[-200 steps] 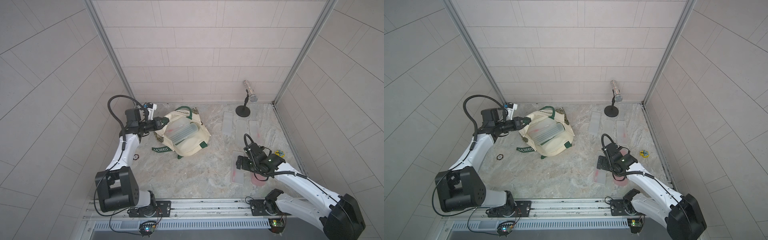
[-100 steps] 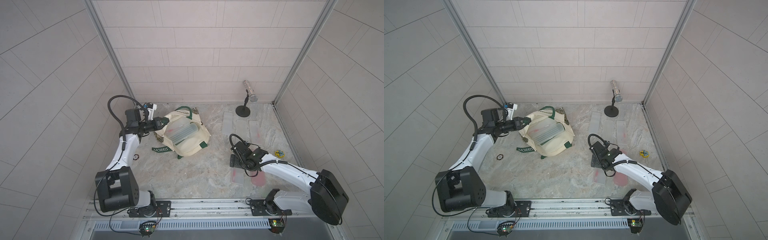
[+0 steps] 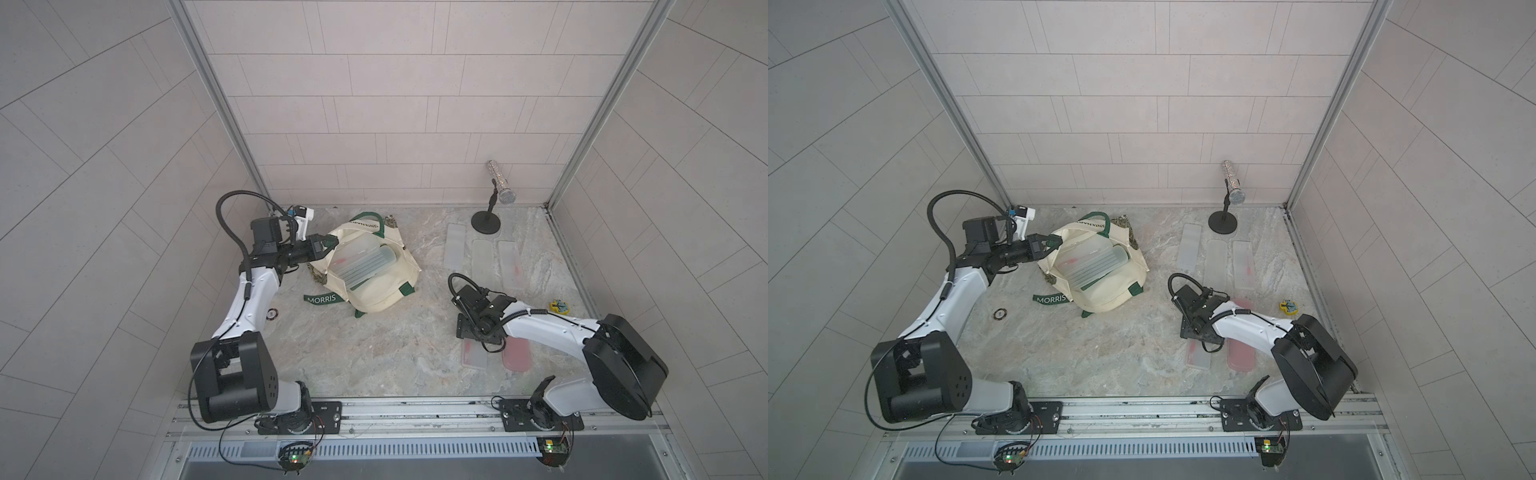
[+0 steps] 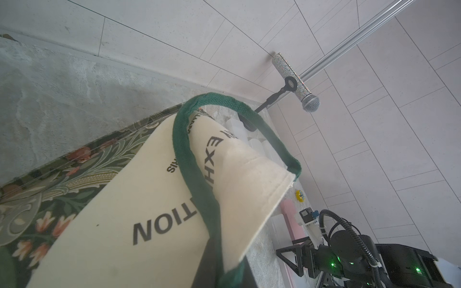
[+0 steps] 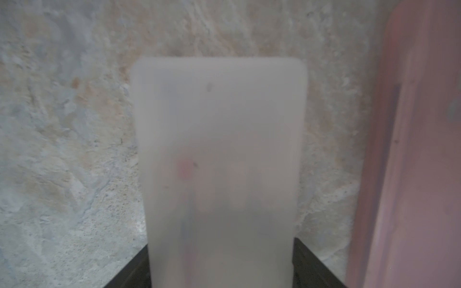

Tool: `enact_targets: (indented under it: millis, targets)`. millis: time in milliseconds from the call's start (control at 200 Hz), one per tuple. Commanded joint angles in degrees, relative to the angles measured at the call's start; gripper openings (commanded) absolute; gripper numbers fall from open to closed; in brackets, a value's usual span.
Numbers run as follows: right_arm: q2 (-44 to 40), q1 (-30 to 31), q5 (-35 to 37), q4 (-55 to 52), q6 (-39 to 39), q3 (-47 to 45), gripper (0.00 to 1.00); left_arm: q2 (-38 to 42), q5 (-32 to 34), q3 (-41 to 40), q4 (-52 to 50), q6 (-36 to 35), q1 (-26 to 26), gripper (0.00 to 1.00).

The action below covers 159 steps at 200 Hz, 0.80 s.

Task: Take out the pencil case from the canvas bag
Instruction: Place the pencil case at the center of the board.

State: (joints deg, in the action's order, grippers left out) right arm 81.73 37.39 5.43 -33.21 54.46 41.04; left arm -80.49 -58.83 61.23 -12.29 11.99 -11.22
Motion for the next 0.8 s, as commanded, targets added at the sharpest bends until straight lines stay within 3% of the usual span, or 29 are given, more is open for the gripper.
enact_targets:
  millis: [0, 345, 505, 791]
  targets:
    - [-0.36, -0.66, 2.12, -1.35, 0.27, 0.23, 0.69, -0.33, -0.65, 0.03, 1.48, -0.99, -0.47, 0.0]
    - [-2.75, -5.98, 2.59, -5.33, -6.03, 0.53, 0.64, 0.04, -0.37, 0.28, 1.13, -0.96, -0.55, 0.0]
    - [-3.38, -6.9, 0.63, -6.3, -8.6, 1.21, 0.81, -0.37, -0.42, 0.37, 1.19, -0.62, -0.53, 0.0]
    - [-5.6, -7.1, 0.65, -7.44, -9.54, 3.11, 0.9, -0.43, -0.3, 0.53, 1.13, -0.35, -0.55, 0.0]
